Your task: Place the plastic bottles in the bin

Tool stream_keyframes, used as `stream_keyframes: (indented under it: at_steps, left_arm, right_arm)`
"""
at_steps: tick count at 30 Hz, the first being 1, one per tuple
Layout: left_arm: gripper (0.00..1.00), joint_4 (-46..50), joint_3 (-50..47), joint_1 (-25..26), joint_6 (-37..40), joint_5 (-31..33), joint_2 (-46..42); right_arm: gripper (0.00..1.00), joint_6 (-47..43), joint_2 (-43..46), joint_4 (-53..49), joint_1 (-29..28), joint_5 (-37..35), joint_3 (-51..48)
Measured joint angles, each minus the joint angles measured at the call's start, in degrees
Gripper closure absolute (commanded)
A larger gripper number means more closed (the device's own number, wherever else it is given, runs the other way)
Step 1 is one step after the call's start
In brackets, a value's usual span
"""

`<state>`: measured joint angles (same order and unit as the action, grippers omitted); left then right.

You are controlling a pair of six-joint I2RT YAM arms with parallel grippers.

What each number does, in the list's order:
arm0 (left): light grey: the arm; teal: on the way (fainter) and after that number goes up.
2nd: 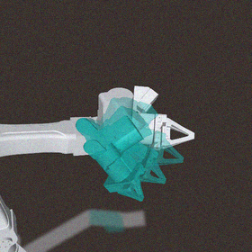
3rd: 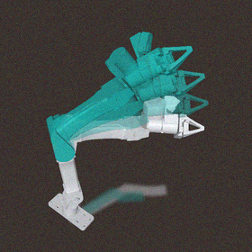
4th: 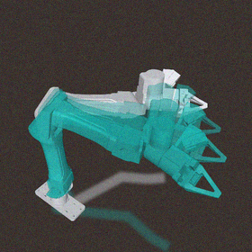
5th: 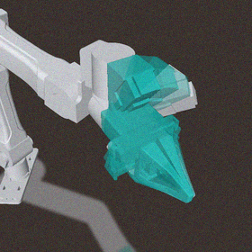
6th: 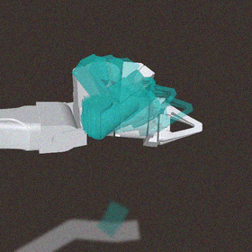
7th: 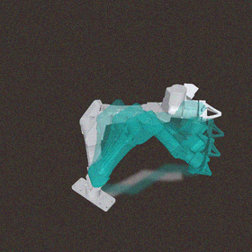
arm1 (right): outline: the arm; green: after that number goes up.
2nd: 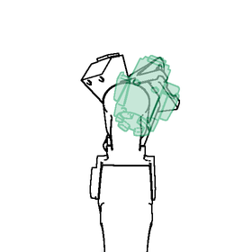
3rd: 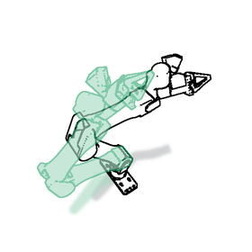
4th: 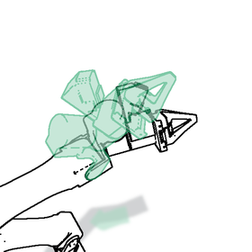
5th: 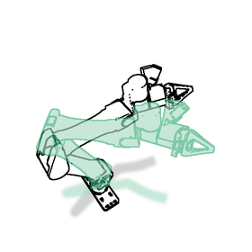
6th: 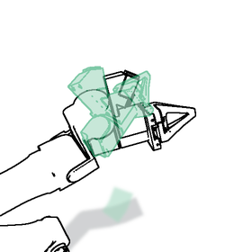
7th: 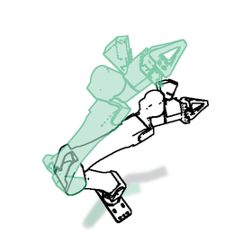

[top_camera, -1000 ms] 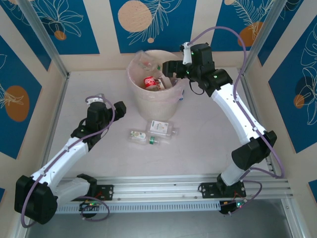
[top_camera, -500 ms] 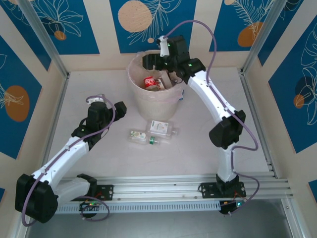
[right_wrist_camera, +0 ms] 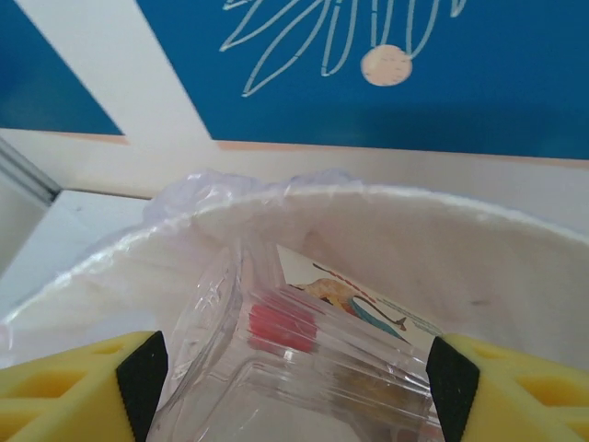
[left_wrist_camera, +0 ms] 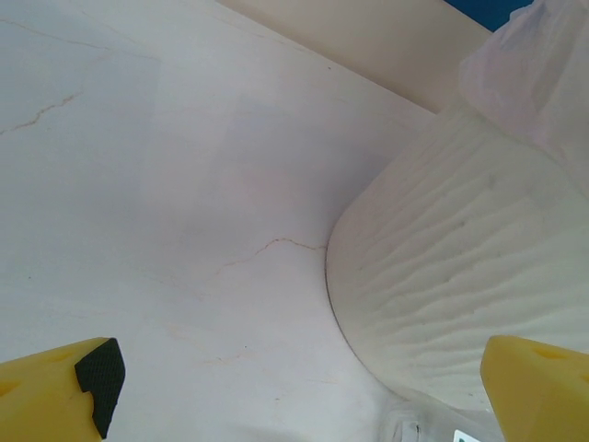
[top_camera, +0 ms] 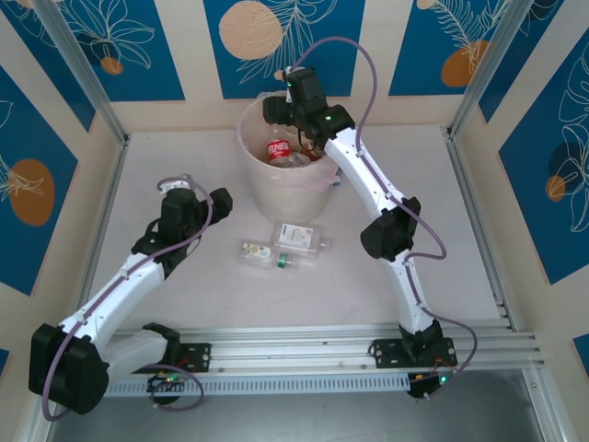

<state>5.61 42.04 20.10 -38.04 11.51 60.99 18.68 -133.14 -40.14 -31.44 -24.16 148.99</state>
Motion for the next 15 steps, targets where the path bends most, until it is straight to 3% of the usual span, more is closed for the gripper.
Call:
stream_keyframes:
  at_steps: [5, 10, 15]
  left_arm:
    - [0.0, -0.09, -0.02, -0.15, -0.07, -0.63, 0.33]
    - [0.0, -0.07, -0.13, -0.39, -0.11, -0.98, 0.85]
    - [0.0, -0.11, -0.15, -0.5, -0.46, -1.36, 1.03]
  right_arm:
    - [0.28, -2.36, 3.65, -1.03, 0.09, 1.55, -3.91]
    - [0.19, -4.83, 6.08, -4.2, 0.57, 8.83, -5.73]
    - [0.11, -5.97, 14.08, -2.82, 1.05, 12.5, -15.21]
